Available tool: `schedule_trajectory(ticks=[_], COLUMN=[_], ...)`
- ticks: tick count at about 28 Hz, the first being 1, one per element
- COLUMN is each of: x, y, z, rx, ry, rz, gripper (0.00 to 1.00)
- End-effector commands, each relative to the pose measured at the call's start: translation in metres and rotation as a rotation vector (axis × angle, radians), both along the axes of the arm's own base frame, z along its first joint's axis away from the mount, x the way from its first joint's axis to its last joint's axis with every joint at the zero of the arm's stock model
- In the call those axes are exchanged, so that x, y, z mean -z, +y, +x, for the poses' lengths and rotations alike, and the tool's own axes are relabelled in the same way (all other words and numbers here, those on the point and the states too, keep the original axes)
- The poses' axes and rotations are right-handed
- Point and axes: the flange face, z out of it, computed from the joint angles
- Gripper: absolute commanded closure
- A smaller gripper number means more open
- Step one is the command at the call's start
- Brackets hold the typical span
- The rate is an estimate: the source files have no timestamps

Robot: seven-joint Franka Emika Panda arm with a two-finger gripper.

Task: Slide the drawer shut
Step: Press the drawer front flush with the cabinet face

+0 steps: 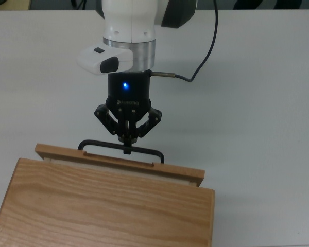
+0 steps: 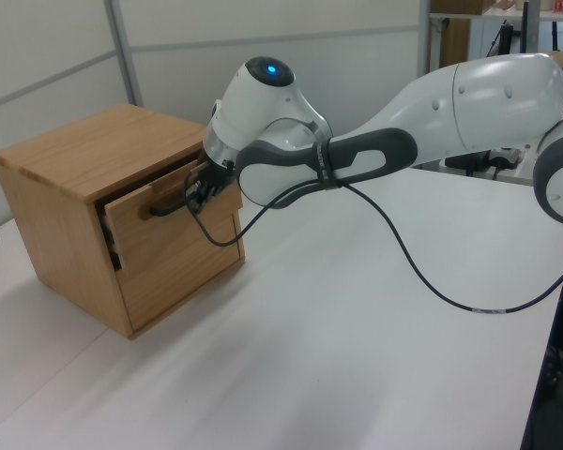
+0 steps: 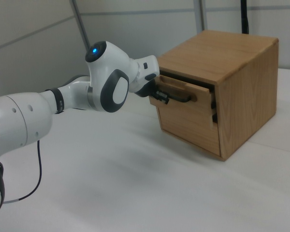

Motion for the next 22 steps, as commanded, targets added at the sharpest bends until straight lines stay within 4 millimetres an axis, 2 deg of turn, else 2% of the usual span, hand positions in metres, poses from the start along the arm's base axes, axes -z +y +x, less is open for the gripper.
schedule_trajectory(ticks=[1, 7, 11, 14, 22], x=[-0.013, -0.022, -0.022, -0.013, -0.013], y=[-0.007, -0.008, -0.016, -0.017, -0.017], z=[0.007, 0.009, 0.012, 0.015, 0.015], rx=[0.02, 0.014, 0.019, 0.017, 0.012], ry=[-0.093, -0.165, -0.205, -0.218, -0.215], rz=[0.002, 0.009, 0.014, 0.014, 0.004], gripper=[1.0, 1.0, 1.0, 1.0, 1.0])
